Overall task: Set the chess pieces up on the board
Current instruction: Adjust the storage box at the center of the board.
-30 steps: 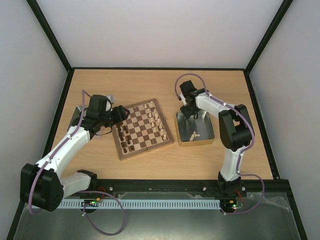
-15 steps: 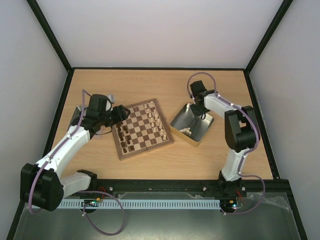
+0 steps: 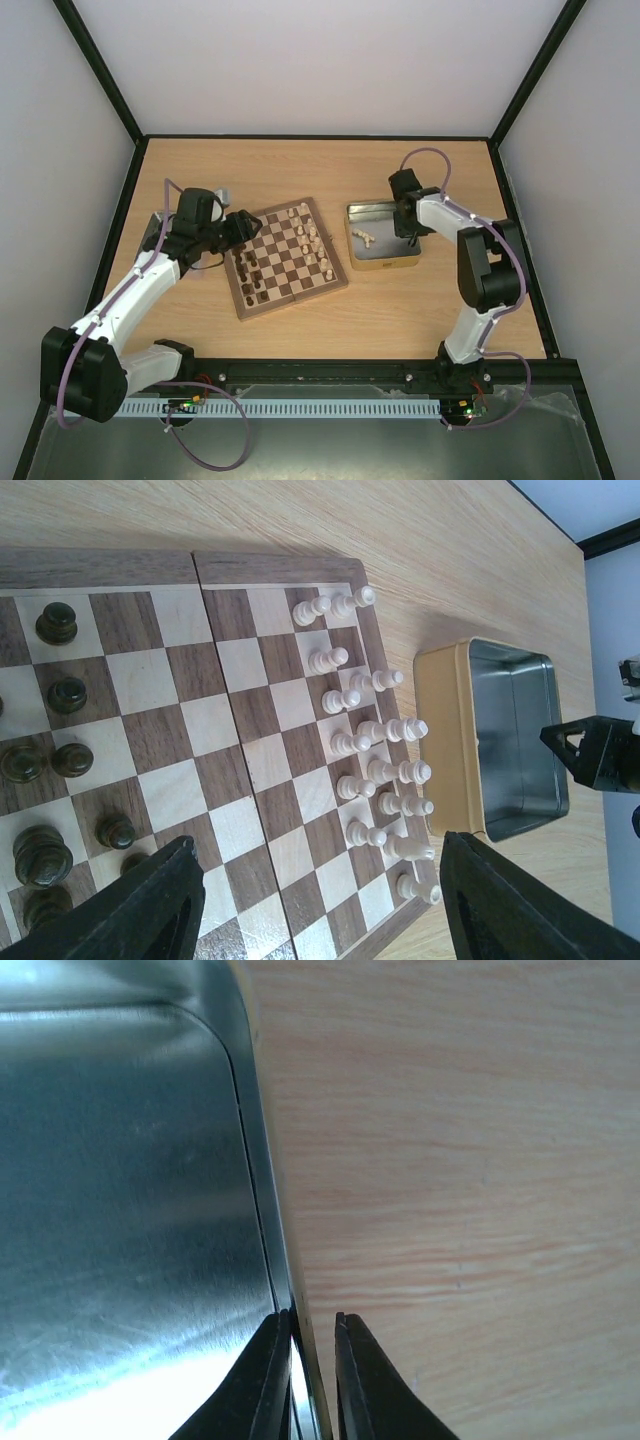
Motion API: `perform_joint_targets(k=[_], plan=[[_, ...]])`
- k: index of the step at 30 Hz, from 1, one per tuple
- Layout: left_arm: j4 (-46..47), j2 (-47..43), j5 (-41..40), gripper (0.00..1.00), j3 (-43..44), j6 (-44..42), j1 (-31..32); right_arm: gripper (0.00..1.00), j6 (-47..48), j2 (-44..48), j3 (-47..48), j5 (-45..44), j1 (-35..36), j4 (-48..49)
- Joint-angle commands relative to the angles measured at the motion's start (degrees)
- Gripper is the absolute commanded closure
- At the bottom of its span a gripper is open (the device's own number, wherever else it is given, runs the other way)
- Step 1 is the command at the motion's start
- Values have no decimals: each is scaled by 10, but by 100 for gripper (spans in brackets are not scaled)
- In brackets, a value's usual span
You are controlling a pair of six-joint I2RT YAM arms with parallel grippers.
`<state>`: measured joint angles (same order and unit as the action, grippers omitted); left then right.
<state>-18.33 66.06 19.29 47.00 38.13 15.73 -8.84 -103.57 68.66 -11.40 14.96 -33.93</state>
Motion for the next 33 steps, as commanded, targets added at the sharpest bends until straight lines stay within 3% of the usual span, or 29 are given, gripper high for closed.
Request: perform_joint_targets(k=[1,5,14,18,26,33], plan=[[2,-6,9,34,16,2,-3,88,-98,35,-33,-58,-3,-21],[2,-8,7,34,14,3,-3,87,-166,62,-58,-62,-3,-23],[15,0,7,34,10,10,-3,87,-264,189,-175,39,0,12],[19,9,9,34,13,11,-3,73,-259,216,-185,38,5,-6],[28,9,10,34,14,9,-2,47,-197,217,-92,38,51,-6],[27,12,10,34,16,8,-2,44,-141,111,-45,156,63,57]])
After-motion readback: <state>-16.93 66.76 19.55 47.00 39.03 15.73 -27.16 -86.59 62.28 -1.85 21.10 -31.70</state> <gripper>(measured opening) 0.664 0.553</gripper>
